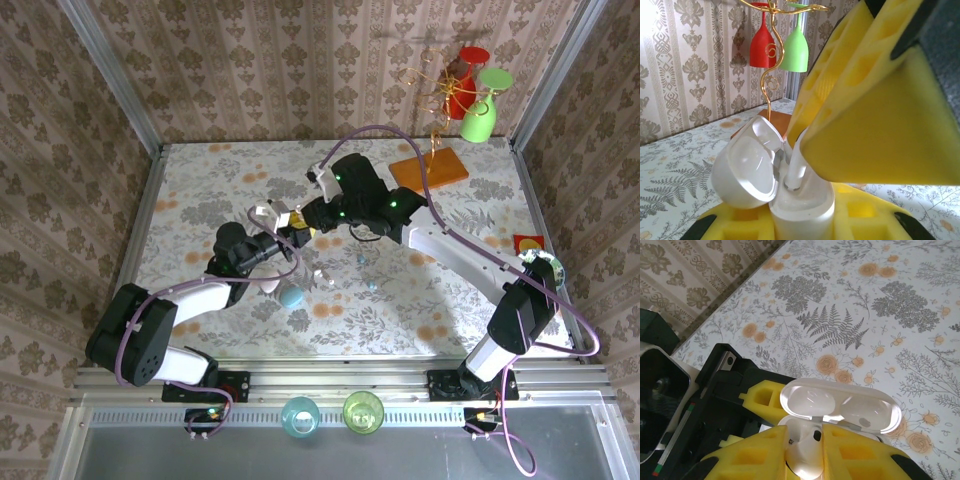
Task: Insert wireless bluetooth earbuds into charging case
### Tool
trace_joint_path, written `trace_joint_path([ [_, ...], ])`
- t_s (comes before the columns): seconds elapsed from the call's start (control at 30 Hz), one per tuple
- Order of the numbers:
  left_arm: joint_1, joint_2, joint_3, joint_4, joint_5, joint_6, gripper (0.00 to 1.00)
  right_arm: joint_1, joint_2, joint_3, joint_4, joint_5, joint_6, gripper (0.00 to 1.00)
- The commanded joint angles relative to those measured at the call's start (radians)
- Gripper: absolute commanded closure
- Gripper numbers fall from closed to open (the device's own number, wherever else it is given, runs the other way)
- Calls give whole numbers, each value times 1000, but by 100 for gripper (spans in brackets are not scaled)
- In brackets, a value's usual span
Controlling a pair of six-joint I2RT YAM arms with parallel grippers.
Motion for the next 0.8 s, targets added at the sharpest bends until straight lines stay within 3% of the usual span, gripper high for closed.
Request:
trace_joint_path([
  [0.0, 5, -5, -15, 79, 47, 45, 100, -3, 1, 45, -31, -54, 6, 76],
  [0.77, 4, 2, -38, 120, 53, 144, 100, 2, 21, 72, -150, -67, -41, 76],
])
